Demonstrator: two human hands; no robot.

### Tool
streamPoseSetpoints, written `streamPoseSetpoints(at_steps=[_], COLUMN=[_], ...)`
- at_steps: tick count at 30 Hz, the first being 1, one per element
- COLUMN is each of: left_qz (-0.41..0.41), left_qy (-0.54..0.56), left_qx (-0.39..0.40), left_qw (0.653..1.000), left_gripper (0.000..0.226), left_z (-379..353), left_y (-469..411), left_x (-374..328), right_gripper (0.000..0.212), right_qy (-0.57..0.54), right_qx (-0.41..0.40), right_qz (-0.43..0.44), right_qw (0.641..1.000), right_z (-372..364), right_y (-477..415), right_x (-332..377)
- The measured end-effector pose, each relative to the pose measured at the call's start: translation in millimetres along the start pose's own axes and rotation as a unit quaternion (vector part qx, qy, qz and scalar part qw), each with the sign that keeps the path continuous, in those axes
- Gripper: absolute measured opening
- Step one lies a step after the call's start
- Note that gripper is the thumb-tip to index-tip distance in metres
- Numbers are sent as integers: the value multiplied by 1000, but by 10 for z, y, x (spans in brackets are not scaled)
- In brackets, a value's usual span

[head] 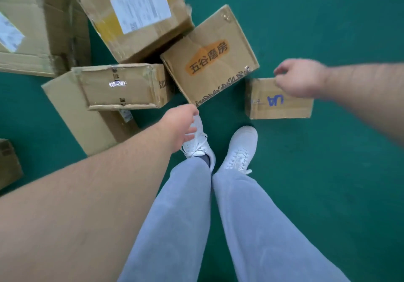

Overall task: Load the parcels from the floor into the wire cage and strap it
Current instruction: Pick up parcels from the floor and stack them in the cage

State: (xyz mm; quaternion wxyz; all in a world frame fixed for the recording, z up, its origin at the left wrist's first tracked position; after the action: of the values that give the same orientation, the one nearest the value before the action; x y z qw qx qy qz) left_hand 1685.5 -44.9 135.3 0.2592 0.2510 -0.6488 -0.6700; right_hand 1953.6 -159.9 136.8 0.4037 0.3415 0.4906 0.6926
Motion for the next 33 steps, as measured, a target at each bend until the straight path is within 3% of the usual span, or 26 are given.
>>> streamPoseSetpoints(at_steps=[4, 7, 10, 13, 20, 23, 26, 29, 31, 33], left_qz=[7, 8, 3, 1, -35, -61, -76, -103, -114, -122], left_qy=[53, 83, 100, 105, 145, 146, 183, 225, 249, 285], left_qx=[10, 29, 40, 25, 26, 37, 27, 12, 6, 0], left_qw=[998, 996, 994, 994, 989, 987, 980, 969, 962, 951], left_gripper=[30, 35, 48, 53, 54, 60, 51, 44, 42, 39], left_z=[53, 64, 57, 69, 106, 175, 280, 397, 495, 602], left_y=[-655, -939, -926, -617, 988, 1763, 2454, 3289, 3824, 4329], left_x=[-10, -1, 16, 59, 229, 429, 796, 1286, 1700, 2183], right_gripper=[54, 58, 53, 51, 56, 46, 43, 52, 32, 18], right_qy=[-84, -141, -257, -297, -277, -237, -213, -274, -320, -279], right_qx=[-45, -5, 39, -3, -10, -3, 14, 66, 101, 107], right_qz=[-15, -19, -28, -24, -32, 0, 23, 45, 71, 98], right_qw=[995, 990, 965, 955, 960, 972, 977, 959, 939, 949], right_z=[12, -162, -364, -385, -155, 50, 120, 102, 12, -160], right_y=[-712, -1003, -997, -687, 1032, 1902, 2676, 3483, 4032, 4543], right_x=[110, 163, 188, 251, 370, 447, 470, 561, 747, 904])
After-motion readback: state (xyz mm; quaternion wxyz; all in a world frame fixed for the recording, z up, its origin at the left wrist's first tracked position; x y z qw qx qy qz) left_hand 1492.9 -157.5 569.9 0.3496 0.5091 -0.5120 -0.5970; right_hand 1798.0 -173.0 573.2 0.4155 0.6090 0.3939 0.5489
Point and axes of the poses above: each hand's wrist, its own y-axis away from the middle knuckle, its own z-axis out of the back of the hand, x = y × z, the point moved 6 cm from there along -y, towards the middle knuckle, and after that the axes turned 9 degrees about x, right-handed, at the moved point
